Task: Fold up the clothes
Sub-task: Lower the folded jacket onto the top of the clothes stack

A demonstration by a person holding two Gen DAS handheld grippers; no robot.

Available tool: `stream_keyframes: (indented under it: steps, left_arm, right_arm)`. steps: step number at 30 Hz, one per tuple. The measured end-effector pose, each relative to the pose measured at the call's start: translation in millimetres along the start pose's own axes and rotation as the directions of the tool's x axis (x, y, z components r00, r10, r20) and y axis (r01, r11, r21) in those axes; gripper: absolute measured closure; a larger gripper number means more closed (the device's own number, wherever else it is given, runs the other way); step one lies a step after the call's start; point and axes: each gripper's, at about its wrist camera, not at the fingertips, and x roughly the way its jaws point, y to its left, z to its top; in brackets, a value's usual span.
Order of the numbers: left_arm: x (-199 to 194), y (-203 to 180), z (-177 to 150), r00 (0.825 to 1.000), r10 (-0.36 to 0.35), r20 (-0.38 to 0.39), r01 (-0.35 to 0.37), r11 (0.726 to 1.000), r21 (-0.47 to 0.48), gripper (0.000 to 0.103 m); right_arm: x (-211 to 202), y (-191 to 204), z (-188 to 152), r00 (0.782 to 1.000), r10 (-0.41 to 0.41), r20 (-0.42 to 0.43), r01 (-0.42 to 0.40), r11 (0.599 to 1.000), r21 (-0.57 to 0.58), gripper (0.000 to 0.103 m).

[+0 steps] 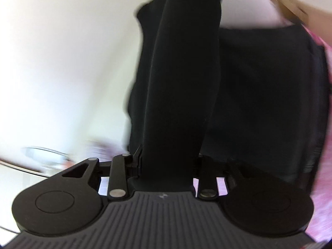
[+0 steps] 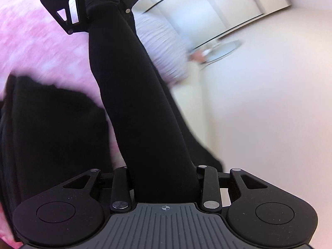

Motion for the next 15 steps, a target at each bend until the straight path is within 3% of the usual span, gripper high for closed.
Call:
stream_keyframes:
  steps: [2,3,4,8,15]
  left_arm:
    - [31,-51,-3,0.992,-0.109,-0.056,0.112,0.992,0.054,0.067]
    - [39,-69,-5,0.994,-0.088,-0.07,0.093,0.993,0.071,0.065]
    - [39,-79,-6,0.997,-0.044,-0.066,0.049,0.995,0.083,0.065]
    - [22,-73,-17,1.0,-0.01,-0.017,0.01,0.999,0.033,0.061]
    - [26,-73,-16,0.999,-0.033,-0.013,0.034,0.995,0.092,0.062]
  right_arm:
    - [22,42,-23,0.994,0.099,-0.044,-0.102,0.993,-0.067,0.067]
    - [32,62,-34,0.988,0.143,-0.066,-0.149,0.983,-0.104,0.062]
    - [34,78,-40,0.988,0.138,-0.063,-0.145,0.98,-0.138,0.06]
    - [13,81,-50,0.998,0.057,-0.034,-0.061,0.991,-0.116,0.052]
    - [-12,76,-52,0.998,0.038,-0.055,-0.047,0.986,-0.158,0.052]
